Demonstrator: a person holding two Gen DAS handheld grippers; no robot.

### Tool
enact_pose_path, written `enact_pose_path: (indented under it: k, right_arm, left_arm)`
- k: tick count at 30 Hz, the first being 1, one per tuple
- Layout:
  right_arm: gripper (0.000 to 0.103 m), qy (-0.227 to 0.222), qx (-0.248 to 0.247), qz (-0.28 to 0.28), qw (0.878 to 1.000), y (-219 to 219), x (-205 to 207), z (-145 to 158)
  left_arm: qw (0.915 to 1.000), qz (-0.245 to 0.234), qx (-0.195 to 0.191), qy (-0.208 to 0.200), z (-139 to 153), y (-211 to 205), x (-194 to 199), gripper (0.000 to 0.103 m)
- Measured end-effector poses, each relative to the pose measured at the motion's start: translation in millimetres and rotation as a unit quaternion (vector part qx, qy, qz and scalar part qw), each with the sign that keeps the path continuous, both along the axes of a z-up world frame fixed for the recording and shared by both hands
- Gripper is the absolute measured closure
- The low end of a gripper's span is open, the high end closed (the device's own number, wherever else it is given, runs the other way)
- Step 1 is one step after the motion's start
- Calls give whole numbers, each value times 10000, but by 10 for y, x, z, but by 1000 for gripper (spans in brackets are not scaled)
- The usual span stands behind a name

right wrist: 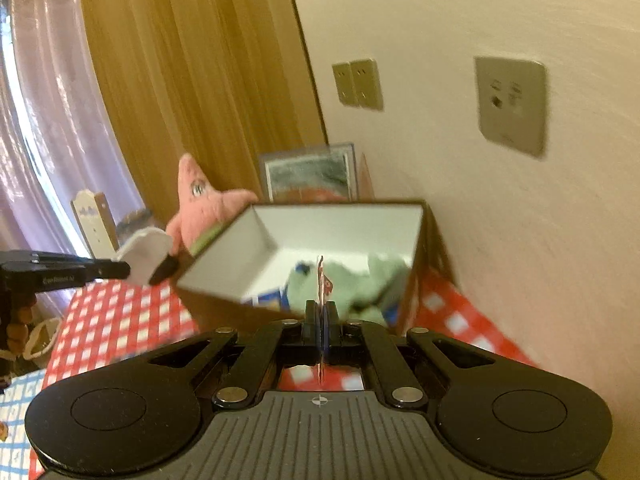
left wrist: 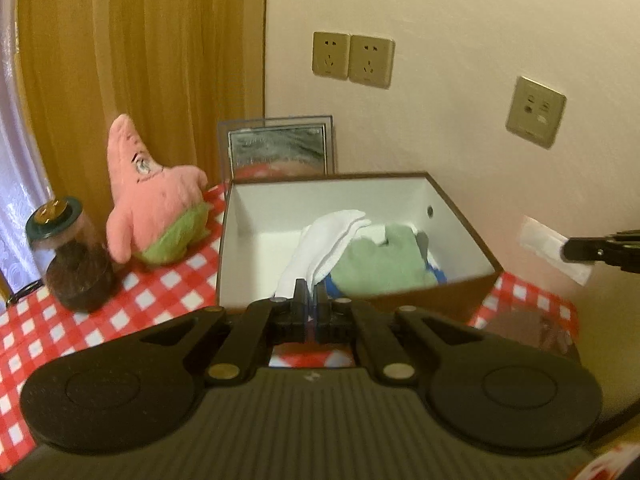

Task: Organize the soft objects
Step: 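Lower both items into the box and open both grippers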

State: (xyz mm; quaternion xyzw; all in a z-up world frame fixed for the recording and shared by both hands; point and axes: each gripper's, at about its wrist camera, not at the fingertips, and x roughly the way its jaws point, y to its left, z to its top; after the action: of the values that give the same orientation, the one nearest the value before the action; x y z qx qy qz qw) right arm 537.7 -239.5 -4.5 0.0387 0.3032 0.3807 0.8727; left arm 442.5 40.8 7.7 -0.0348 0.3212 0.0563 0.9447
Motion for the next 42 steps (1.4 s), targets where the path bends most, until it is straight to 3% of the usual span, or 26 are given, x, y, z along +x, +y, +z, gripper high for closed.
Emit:
enact_pose_path:
  k: [7, 20, 25, 26, 27, 29, 35, 42]
  right_arm:
    - [102, -67, 154, 155, 9997, 397, 673, -33]
    - [102, 84, 52, 490, 9988, 1118, 1694, -472]
    - [99, 21, 163, 316, 9994, 1318, 1941, -588]
    - [92, 41, 126, 283, 9995, 1348, 1972, -609]
    - [71, 93, 75, 273, 9996, 1378, 2010, -644]
    - [41, 181, 89, 267, 9994, 1372, 2022, -678]
    - [39, 371, 28, 239, 9990, 1243, 1990, -734]
    - [39, 521, -130, 114, 9985, 936, 1759, -663]
  left_arm:
    - [10000, 16, -15, 43, -15, 97, 645, 101]
    - [9988, 57, -81, 472, -418, 256, 1799, 100]
    - [9981, 269, -137, 534, -531, 388, 2140, 72]
    - [9979, 274, -118, 567, -549, 399, 2185, 71]
    - [9979, 241, -108, 586, -566, 407, 2217, 71]
    - [9977, 224, -65, 642, -590, 409, 2259, 71]
    - [9963, 169, -189, 818, -657, 420, 2165, 71]
    - [9951, 273, -436, 849, -569, 386, 1784, 71]
